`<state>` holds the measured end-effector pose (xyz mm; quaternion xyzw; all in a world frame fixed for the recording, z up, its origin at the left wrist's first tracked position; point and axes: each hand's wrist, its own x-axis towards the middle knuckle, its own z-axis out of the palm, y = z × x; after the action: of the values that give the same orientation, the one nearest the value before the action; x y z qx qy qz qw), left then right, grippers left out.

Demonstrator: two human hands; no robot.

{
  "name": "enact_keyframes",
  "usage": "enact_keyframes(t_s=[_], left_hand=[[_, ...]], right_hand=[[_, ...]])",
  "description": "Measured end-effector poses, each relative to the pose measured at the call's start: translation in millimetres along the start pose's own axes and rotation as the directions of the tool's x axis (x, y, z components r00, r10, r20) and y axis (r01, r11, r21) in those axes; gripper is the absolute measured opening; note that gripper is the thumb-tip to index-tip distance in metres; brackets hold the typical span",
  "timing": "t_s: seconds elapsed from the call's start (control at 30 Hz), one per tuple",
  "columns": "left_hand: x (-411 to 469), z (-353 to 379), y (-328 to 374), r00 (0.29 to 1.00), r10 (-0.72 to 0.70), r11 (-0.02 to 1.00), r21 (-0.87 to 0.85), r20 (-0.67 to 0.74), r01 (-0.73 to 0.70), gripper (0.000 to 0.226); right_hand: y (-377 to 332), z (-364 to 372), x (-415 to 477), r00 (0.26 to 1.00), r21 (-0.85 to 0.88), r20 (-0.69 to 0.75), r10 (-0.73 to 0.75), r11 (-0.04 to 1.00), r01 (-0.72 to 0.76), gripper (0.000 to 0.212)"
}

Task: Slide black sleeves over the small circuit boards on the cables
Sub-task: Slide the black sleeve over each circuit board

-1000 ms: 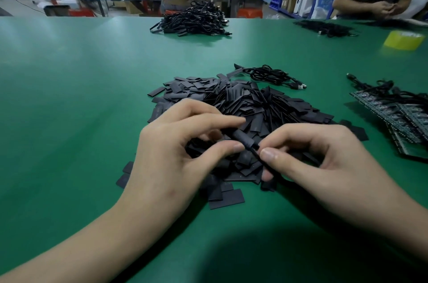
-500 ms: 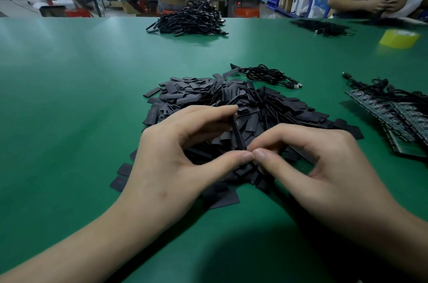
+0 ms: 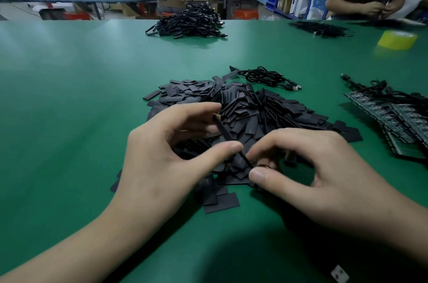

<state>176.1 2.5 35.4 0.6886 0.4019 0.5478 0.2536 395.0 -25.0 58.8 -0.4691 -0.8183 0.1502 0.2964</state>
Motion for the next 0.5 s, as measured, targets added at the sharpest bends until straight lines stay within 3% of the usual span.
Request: enact_keyframes(t_s=[0.1, 0.17, 0.33, 0.5], left_hand=[[2, -1, -4, 0.998, -0.060, 0.998, -0.013, -0.019, 0.060, 0.056], [2, 0, -7, 0.996, -0.087, 0.996, 0.008, 0.015, 0.086, 0.059], [0, -1, -10, 0.996, -0.050, 0.990, 0.139, 0.068, 0.040, 0.057], [0, 0, -6, 0.969, 0.074, 0.918, 0.365, 0.235, -0.159, 0.063]], right_hand=[[3, 2, 0, 0.995, -0.146, 0.095, 0.024, 0.989, -0.010, 0.033], [4, 2, 1, 0.995, -0.132, 0.101, 0.027, 0.991, -0.013, 0.029], [16, -22, 15, 0.985, -0.075, -0.108, 0.131, 0.987, -0.140, 0.017], [50, -58, 78, 0.964, -0.362, -0.202, 0.170, 0.902, -0.235, 0.023]])
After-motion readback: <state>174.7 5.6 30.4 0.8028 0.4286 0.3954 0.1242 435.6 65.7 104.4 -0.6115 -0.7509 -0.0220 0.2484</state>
